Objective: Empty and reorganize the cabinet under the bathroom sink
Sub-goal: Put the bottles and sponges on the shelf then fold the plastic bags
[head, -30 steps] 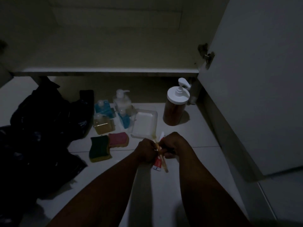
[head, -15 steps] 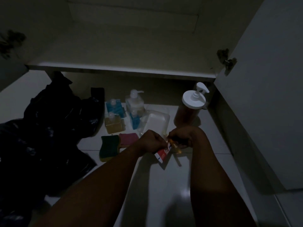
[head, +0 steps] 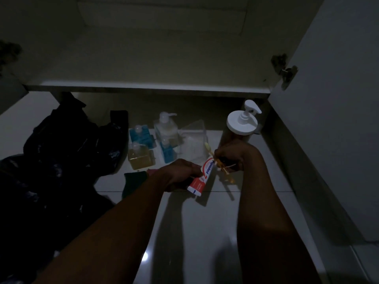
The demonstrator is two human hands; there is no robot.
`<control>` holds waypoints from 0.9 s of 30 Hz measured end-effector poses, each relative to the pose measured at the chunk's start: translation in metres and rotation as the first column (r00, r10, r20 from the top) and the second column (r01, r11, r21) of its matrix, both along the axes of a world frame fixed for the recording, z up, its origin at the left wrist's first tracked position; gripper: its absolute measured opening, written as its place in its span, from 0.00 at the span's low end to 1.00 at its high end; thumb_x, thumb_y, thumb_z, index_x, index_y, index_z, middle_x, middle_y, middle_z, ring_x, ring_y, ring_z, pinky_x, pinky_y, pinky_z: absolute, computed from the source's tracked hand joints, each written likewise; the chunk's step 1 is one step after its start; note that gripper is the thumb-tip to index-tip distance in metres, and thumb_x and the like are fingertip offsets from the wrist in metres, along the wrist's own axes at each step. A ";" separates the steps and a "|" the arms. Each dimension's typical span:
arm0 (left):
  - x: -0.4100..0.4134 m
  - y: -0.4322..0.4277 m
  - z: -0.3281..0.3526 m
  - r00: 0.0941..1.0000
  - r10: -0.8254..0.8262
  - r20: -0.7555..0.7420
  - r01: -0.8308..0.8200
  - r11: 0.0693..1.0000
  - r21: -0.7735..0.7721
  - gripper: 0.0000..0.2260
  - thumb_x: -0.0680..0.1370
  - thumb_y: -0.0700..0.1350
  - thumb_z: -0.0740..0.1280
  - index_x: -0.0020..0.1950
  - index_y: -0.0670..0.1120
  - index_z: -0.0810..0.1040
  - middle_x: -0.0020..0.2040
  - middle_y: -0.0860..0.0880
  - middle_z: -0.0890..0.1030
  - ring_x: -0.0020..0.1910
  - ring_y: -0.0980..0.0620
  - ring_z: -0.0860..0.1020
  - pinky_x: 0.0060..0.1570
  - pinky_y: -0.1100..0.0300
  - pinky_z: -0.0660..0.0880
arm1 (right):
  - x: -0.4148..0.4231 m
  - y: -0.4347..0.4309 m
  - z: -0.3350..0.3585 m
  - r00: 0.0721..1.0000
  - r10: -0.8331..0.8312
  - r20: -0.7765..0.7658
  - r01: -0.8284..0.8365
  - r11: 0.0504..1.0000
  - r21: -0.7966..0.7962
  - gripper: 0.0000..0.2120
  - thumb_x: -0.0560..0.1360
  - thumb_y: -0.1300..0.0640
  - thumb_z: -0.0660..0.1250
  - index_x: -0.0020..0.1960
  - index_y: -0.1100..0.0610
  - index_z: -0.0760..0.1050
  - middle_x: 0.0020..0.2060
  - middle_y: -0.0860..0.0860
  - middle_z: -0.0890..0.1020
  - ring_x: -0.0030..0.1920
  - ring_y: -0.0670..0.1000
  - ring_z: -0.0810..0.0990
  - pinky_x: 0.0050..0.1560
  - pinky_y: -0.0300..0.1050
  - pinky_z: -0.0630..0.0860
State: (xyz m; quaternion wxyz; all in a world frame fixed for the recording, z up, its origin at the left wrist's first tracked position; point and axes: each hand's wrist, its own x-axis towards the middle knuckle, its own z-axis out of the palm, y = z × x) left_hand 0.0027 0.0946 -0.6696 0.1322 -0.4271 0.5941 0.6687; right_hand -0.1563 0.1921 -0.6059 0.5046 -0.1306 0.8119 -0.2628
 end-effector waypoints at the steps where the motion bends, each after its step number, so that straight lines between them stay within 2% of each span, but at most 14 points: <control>1: 0.000 -0.001 0.000 1.000 -0.020 0.003 0.020 1.000 -0.007 0.21 0.78 0.44 0.69 0.70 0.44 0.73 0.57 0.41 0.81 0.53 0.45 0.82 0.58 0.47 0.79 | 0.001 0.000 0.000 1.000 -0.001 -0.015 0.001 1.000 0.016 0.07 0.77 0.57 0.67 0.49 0.61 0.77 0.39 0.54 0.81 0.39 0.50 0.79 0.37 0.43 0.76; 4: 0.000 -0.002 0.001 0.995 -0.091 0.034 0.091 0.996 -0.015 0.22 0.77 0.44 0.70 0.71 0.45 0.72 0.55 0.43 0.82 0.53 0.47 0.82 0.56 0.50 0.80 | 0.004 -0.001 -0.002 0.998 -0.006 -0.064 0.008 0.999 0.039 0.07 0.78 0.58 0.66 0.49 0.62 0.77 0.38 0.56 0.80 0.39 0.52 0.78 0.39 0.46 0.77; 8: 0.001 -0.004 0.006 0.987 -0.143 0.067 0.145 0.989 -0.028 0.20 0.78 0.45 0.70 0.69 0.45 0.73 0.52 0.45 0.82 0.52 0.48 0.81 0.48 0.55 0.80 | 0.007 -0.003 -0.001 0.995 0.000 -0.100 0.009 0.996 0.091 0.08 0.78 0.58 0.66 0.42 0.62 0.75 0.38 0.57 0.78 0.38 0.52 0.78 0.35 0.47 0.76; 10: 0.004 -0.006 0.006 0.984 -0.160 0.082 0.163 0.986 -0.032 0.20 0.77 0.45 0.70 0.68 0.45 0.73 0.53 0.44 0.81 0.53 0.47 0.81 0.49 0.54 0.79 | 0.006 -0.004 -0.004 0.992 -0.005 -0.127 0.018 0.995 0.096 0.07 0.78 0.60 0.66 0.43 0.62 0.75 0.42 0.58 0.79 0.42 0.54 0.80 0.40 0.49 0.79; 12: 0.005 -0.009 0.004 0.983 -0.163 0.089 0.168 0.985 -0.050 0.18 0.77 0.46 0.69 0.67 0.46 0.74 0.54 0.44 0.82 0.54 0.46 0.81 0.54 0.51 0.79 | 0.004 -0.004 -0.006 0.991 -0.016 -0.133 0.029 0.994 0.103 0.06 0.78 0.59 0.65 0.49 0.63 0.76 0.47 0.59 0.81 0.49 0.56 0.82 0.47 0.52 0.80; 15: 0.004 -0.015 0.003 0.995 -0.097 0.035 0.100 0.990 -0.096 0.15 0.77 0.44 0.70 0.63 0.46 0.75 0.52 0.44 0.82 0.52 0.47 0.82 0.57 0.49 0.78 | 0.000 -0.008 -0.009 0.984 -0.011 -0.177 0.030 0.994 0.105 0.10 0.77 0.58 0.66 0.56 0.62 0.76 0.47 0.57 0.80 0.44 0.53 0.80 0.42 0.50 0.78; 17: 0.001 -0.017 0.004 0.999 -0.026 -0.031 0.022 0.990 -0.140 0.14 0.76 0.42 0.70 0.61 0.46 0.76 0.51 0.45 0.82 0.50 0.48 0.82 0.56 0.50 0.78 | 0.000 -0.012 -0.012 0.975 -0.036 -0.219 0.053 0.996 0.074 0.09 0.77 0.58 0.67 0.55 0.61 0.76 0.43 0.55 0.78 0.42 0.53 0.78 0.45 0.50 0.79; 20: -0.005 -0.018 0.005 0.993 0.047 -0.111 -0.071 0.971 -0.227 0.14 0.75 0.40 0.71 0.59 0.46 0.75 0.49 0.47 0.82 0.45 0.51 0.82 0.46 0.56 0.79 | 0.004 -0.016 -0.022 0.964 -0.084 -0.253 0.096 0.995 0.035 0.06 0.77 0.58 0.67 0.48 0.61 0.73 0.39 0.55 0.76 0.39 0.52 0.77 0.50 0.50 0.79; 22: -0.008 -0.017 0.005 0.986 0.081 -0.144 -0.117 0.957 -0.264 0.13 0.76 0.38 0.70 0.59 0.45 0.75 0.46 0.49 0.81 0.40 0.53 0.81 0.35 0.62 0.78 | 0.007 -0.017 -0.030 0.960 -0.103 -0.262 0.113 0.993 0.025 0.07 0.78 0.58 0.66 0.46 0.62 0.72 0.39 0.56 0.76 0.36 0.52 0.76 0.49 0.50 0.79; 24: -0.010 -0.015 0.003 0.986 0.098 -0.138 -0.133 0.952 -0.275 0.13 0.76 0.38 0.71 0.58 0.45 0.73 0.45 0.49 0.80 0.37 0.55 0.81 0.29 0.66 0.76 | 0.009 -0.019 -0.038 0.957 -0.142 -0.253 0.138 0.990 -0.032 0.07 0.78 0.59 0.66 0.50 0.64 0.74 0.38 0.56 0.76 0.34 0.52 0.76 0.43 0.49 0.80; 27: -0.013 -0.013 -0.001 0.994 0.062 -0.091 -0.086 0.951 -0.297 0.13 0.75 0.39 0.72 0.57 0.47 0.73 0.48 0.47 0.80 0.39 0.53 0.82 0.34 0.63 0.79 | 0.010 -0.021 -0.047 0.940 -0.206 -0.270 0.182 0.977 -0.111 0.12 0.77 0.59 0.67 0.56 0.66 0.74 0.35 0.57 0.76 0.32 0.53 0.76 0.34 0.45 0.77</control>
